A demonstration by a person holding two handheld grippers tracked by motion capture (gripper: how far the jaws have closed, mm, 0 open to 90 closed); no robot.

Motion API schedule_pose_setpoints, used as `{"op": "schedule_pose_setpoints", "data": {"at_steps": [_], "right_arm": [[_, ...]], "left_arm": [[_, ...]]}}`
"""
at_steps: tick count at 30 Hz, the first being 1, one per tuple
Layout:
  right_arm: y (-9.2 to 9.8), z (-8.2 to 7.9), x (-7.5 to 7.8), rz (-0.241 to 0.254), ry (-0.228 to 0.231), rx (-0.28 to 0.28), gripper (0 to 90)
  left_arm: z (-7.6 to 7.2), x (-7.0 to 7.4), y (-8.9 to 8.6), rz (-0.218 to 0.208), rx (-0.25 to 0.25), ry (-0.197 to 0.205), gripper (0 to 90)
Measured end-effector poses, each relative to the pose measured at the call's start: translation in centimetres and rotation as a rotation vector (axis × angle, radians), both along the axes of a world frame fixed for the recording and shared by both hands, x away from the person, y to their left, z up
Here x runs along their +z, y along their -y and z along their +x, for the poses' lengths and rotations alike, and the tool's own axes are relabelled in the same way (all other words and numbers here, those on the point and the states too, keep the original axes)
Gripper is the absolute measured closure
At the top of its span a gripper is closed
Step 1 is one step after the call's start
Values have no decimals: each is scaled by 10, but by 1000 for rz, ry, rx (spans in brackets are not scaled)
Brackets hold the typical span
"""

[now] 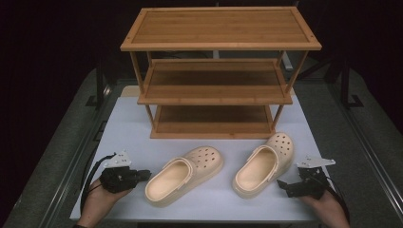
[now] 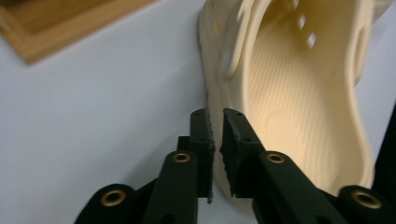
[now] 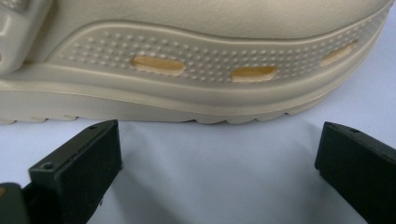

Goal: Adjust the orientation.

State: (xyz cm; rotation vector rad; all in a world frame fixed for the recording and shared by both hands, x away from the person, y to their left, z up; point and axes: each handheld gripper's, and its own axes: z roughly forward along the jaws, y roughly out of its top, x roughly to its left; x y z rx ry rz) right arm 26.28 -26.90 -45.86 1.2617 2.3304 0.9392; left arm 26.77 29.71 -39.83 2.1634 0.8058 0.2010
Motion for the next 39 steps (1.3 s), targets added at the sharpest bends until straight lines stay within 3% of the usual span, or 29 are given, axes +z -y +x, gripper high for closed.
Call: {"op": "schedule_pose_setpoints", "data": {"at_steps": [4,8,14,21,25,33,39], "right_arm": [[0,0,0,0,0,0,1],[0,0,0,1,1,-1,2],[0,0,0,0,2,0,2],[0,0,0,1,2,0,2],[0,0,0,1,2,0,2],[0,0,0,1,2,0,2],[0,0,0,1,2,0,2]], "left_arm": [[6,8,8,-13,-15,29,683],[16,14,28,-4,-61,62,598],[25,13,48,0,-102,67,569],[39,10,73,12,-137,66,577],[41,8,80,25,-150,78,655],[38,11,79,66,-132,129,731],[42,12,71,75,-88,131,754]]}}
